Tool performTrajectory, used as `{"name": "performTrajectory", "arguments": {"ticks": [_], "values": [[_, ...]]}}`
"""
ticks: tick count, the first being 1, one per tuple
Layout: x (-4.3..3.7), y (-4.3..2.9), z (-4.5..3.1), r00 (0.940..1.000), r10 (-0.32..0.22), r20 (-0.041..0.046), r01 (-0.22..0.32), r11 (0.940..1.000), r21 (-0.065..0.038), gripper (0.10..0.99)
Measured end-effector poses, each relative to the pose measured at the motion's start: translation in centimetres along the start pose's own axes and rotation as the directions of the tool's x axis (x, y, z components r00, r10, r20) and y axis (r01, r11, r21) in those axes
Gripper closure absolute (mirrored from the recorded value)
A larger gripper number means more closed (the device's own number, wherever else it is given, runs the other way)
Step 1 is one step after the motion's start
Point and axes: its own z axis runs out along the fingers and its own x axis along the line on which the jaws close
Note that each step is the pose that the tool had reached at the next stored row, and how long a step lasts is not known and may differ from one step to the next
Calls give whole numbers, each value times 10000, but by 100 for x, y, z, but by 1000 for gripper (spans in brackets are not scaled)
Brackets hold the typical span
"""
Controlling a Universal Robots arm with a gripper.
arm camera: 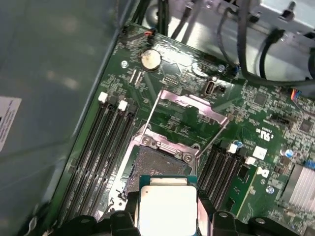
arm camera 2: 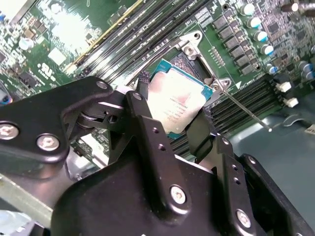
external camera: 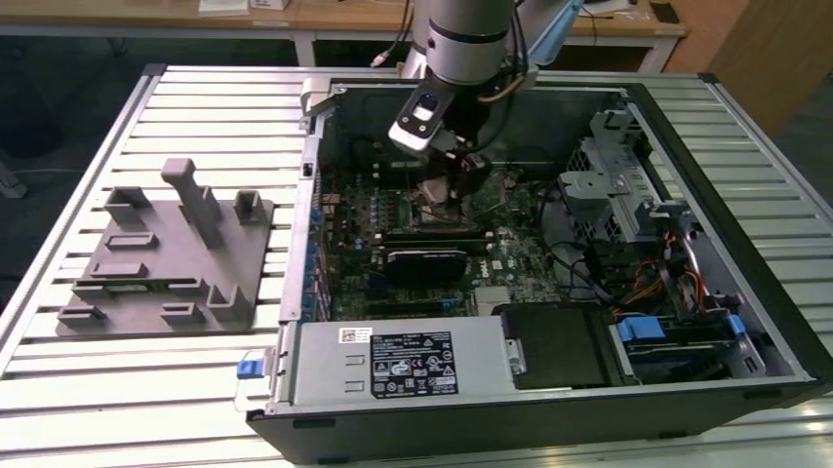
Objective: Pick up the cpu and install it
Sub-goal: 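Place the cpu into insertion slot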
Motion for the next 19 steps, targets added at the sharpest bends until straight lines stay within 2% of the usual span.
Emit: {"name": "performTrajectory", "arguments": {"ticks": [8,15,19], "values": [[0,0,1,9954,963,-22,-963,9954,24,541],[0,0,4,9840,1782,-32,-1782,9840,36,541],[0,0,14,9754,2202,-27,-2202,9754,-38,541]]}}
